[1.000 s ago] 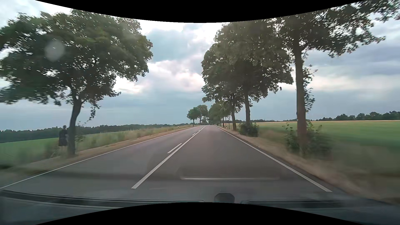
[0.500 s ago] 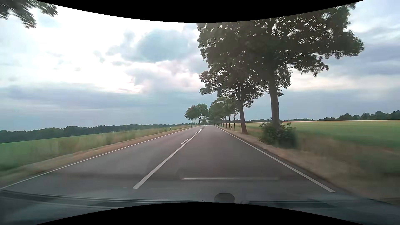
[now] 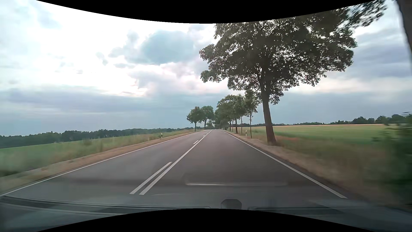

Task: Follow the waypoints while adhering to traffic rules and regulations

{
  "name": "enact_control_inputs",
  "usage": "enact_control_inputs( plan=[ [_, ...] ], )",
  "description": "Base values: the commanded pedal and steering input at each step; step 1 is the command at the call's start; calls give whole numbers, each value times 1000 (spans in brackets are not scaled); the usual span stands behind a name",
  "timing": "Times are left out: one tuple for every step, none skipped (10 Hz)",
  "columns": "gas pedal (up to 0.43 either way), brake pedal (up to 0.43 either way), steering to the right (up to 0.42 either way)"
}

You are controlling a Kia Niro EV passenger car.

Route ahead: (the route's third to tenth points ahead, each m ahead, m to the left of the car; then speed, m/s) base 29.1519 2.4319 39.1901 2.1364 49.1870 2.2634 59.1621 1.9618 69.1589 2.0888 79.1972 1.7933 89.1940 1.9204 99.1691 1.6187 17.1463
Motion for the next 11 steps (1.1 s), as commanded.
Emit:
enact_control_inputs(
  plan=[
    [189,0,-3],
    [189,0,-2],
    [189,0,-2],
    [189,0,-2],
    [189,0,-2],
    [189,0,-2],
    [189,0,-2],
    [189,0,-2],
    [189,0,-2],
    [189,0,-2],
    [189,0,-2]
  ],
)
